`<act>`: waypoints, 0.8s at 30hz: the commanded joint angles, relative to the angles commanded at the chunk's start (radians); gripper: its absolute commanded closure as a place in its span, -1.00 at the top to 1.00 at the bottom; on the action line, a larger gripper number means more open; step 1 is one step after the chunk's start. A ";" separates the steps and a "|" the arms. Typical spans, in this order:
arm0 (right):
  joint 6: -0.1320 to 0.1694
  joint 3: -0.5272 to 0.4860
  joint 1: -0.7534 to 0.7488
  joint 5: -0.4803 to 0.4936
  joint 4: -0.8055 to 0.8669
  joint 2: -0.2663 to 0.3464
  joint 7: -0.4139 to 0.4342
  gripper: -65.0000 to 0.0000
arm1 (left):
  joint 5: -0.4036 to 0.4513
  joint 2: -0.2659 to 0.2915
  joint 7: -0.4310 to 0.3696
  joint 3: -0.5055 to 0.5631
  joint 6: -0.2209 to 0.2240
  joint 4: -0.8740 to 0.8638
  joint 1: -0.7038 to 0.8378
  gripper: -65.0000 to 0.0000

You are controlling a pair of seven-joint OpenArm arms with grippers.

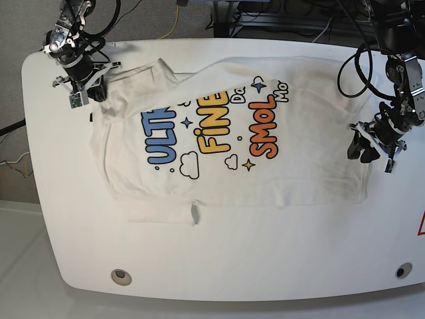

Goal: Fold the T-shirt properly
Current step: 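Raise the open left gripper up away from the shirt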

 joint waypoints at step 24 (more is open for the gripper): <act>0.000 -0.025 0.130 0.009 0.279 -0.032 -0.160 -0.43 | 0.000 -0.006 0.038 0.000 0.115 0.196 0.048 -0.29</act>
